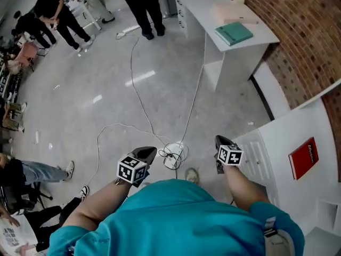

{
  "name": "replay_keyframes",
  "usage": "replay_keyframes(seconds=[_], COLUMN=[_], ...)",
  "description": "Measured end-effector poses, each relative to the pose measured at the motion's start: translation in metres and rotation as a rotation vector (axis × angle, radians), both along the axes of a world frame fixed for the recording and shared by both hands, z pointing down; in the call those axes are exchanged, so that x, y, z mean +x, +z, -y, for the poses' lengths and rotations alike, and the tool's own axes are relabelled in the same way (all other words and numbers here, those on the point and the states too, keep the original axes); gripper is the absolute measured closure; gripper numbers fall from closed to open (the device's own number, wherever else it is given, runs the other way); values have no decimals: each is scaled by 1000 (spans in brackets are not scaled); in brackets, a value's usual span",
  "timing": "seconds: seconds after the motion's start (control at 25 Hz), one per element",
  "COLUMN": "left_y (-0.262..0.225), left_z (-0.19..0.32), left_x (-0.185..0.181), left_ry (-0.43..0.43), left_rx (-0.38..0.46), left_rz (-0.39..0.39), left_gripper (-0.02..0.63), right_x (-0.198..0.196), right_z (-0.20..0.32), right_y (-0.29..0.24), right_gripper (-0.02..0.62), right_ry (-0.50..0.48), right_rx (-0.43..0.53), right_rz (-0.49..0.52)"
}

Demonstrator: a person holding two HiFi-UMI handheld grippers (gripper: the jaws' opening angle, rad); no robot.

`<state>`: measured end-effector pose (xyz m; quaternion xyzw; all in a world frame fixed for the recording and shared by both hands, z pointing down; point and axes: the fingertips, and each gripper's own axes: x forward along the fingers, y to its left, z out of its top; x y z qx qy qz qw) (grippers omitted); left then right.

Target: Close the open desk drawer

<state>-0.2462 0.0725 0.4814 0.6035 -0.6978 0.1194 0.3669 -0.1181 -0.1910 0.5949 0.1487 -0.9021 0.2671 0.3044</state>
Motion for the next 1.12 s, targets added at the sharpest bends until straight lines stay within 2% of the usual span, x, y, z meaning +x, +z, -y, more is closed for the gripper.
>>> replay_keyframes(seconds=[0.2,0.48,0.6,0.76,0.88,1.12], left_y=[-50,-113,-140,-180,-210,-255], left_z=[-72,-180,-217,-260,-285,-313], left_x=[-51,-106,-119,-131,-139,-144], left_ry=[-130,-302,-333,-376,-416,-443], left_rx=[104,231,291,386,447,526], left_rz=[67,173,198,234,253,313], left_gripper=[591,591,591,591,591,591], right_x=[-75,-177,-210,-237,-250,-257], right_z=[-57,-152,-200,-270,-313,-365], right_y=[-64,-171,-214,-272,-310,-374], right_gripper=[574,574,574,574,574,574], right_ry=[-144,-344,-469,-632,-730,-834], right_rx=[51,117,189,284,320,324], right_rz=[68,222,270,373,438,568])
